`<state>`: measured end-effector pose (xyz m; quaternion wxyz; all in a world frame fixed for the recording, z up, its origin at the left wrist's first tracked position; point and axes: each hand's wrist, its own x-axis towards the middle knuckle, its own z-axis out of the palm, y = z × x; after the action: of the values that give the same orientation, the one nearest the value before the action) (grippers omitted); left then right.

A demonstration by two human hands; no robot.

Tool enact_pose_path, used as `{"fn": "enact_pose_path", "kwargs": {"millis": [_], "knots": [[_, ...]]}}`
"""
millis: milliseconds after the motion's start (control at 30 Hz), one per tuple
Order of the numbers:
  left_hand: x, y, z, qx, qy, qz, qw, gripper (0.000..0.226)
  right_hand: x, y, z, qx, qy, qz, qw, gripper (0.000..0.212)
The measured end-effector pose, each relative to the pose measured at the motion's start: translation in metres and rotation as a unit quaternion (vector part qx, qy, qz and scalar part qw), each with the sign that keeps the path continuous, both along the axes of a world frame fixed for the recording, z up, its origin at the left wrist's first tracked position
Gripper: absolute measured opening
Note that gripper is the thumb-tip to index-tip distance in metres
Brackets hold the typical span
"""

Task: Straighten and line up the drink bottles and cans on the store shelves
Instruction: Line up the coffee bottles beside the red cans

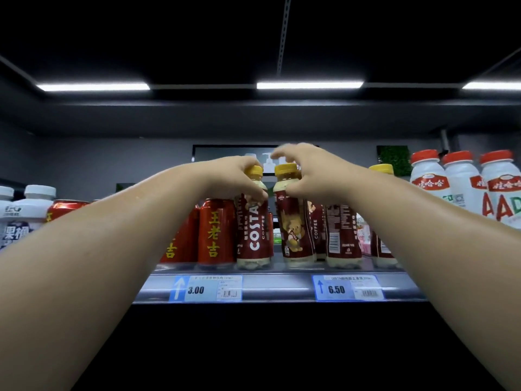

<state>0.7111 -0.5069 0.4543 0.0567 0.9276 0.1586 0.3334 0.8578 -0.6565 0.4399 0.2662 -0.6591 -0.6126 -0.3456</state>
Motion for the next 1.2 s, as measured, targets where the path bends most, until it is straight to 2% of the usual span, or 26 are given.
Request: {"fn": "enact_pose_path", "kwargs": {"millis": [67, 133, 267, 333, 400, 500, 567, 633, 700, 833, 1000, 1100, 1200], "knots": [[0.0, 0.002, -0.002, 0.001, -0.004, -0.004, 1.0, 0.061, -0.005, 0.005, 0.001, -0.002, -0.041, -0.045, 0.998, 0.053], [0.001, 0.003, -0.007, 0.02, -0.014, 0.001, 1.0, 0.071, -0.007, 0.011, -0.001, 0.026, -0.046, -0.081, 0.995, 0.05], [-0.002, 0.008, -0.016, 0.041, -0.019, 0.008, 0.999, 0.087, -0.006, 0.022, -0.008, 0.045, 0.013, -0.075, 0.996, 0.066], [-0.004, 0.01, -0.018, 0.033, -0.023, 0.0, 0.999, 0.086, -0.005, 0.024, -0.011, 0.042, 0.04, -0.073, 0.996, 0.077], [-0.004, 0.01, -0.018, 0.025, -0.024, -0.005, 0.999, 0.086, -0.005, 0.024, -0.009, 0.049, 0.104, -0.034, 0.993, 0.083], [-0.003, 0.01, -0.016, 0.027, -0.019, 0.005, 0.999, 0.086, -0.009, 0.023, -0.006, 0.046, 0.2, 0.028, 0.978, 0.07], [-0.002, 0.01, -0.017, 0.031, -0.021, 0.014, 0.999, 0.087, -0.011, 0.025, -0.007, 0.013, 0.212, 0.026, 0.977, 0.063], [-0.002, 0.011, -0.017, 0.028, -0.024, 0.017, 0.999, 0.089, -0.011, 0.028, -0.009, -0.011, 0.204, 0.005, 0.979, 0.07], [-0.001, 0.012, -0.017, 0.023, -0.025, 0.013, 0.999, 0.09, -0.01, 0.028, -0.01, 0.009, 0.219, -0.005, 0.976, 0.076], [0.001, 0.016, -0.016, 0.024, -0.018, 0.014, 0.999, 0.089, -0.008, 0.027, -0.013, 0.043, 0.319, 0.071, 0.944, 0.075], [-0.001, 0.018, -0.018, -0.015, -0.021, -0.039, 0.999, 0.086, 0.0, 0.033, -0.029, 0.058, 0.396, 0.12, 0.908, 0.088], [-0.002, 0.019, -0.017, -0.03, -0.026, -0.06, 0.997, 0.074, 0.001, 0.031, -0.029, 0.067, 0.434, 0.147, 0.886, 0.076], [-0.003, 0.019, -0.014, -0.027, -0.027, -0.061, 0.997, 0.063, -0.002, 0.028, -0.025, 0.043, 0.42, 0.152, 0.894, 0.063]]}}
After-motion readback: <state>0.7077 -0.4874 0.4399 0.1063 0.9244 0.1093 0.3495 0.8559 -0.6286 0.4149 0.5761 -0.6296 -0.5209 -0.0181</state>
